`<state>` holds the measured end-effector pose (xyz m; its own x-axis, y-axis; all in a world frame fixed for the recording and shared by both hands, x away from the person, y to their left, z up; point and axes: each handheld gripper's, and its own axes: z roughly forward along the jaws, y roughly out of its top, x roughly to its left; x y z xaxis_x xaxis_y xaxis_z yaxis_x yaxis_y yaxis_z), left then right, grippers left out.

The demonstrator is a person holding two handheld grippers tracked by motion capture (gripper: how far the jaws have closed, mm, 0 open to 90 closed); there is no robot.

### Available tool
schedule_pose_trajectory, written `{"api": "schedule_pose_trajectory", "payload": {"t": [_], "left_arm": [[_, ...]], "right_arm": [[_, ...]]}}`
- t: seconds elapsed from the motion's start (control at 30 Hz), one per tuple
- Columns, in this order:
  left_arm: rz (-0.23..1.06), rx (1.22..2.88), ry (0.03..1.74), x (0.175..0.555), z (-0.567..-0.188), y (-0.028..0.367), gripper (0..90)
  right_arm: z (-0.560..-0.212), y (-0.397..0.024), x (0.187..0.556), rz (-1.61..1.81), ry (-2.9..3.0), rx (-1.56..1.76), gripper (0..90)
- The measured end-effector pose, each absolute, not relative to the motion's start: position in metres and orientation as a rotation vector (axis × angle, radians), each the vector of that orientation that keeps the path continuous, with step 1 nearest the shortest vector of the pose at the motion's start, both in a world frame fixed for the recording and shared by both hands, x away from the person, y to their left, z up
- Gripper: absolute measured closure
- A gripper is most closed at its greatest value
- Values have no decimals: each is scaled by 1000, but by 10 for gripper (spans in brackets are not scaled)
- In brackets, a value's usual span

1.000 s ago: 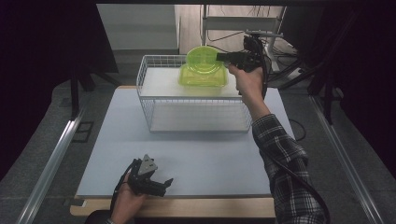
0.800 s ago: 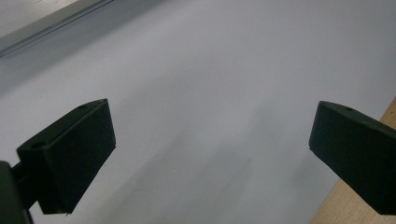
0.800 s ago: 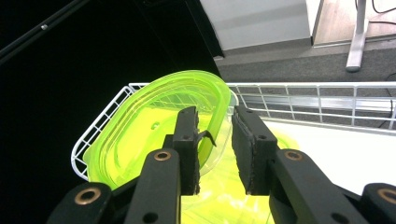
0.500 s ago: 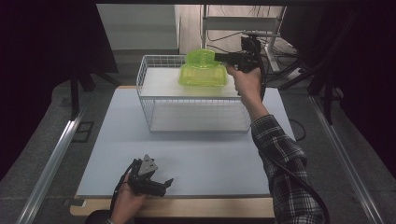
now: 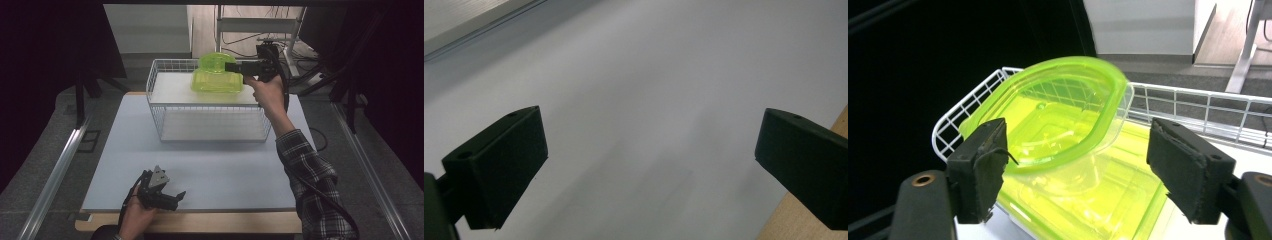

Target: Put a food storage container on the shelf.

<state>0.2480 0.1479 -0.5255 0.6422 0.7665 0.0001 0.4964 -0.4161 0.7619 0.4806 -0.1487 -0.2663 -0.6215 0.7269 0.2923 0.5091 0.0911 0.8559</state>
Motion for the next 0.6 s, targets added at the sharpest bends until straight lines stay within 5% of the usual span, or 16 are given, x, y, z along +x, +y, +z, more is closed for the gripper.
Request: {"api": "schedule_pose_trajectory", "payload": {"t": [0.6], "left_arm": [[437, 2069, 970, 248, -524, 149, 5]], "right_arm": [[-284, -159, 456, 1568, 2242, 1160, 168]]}}
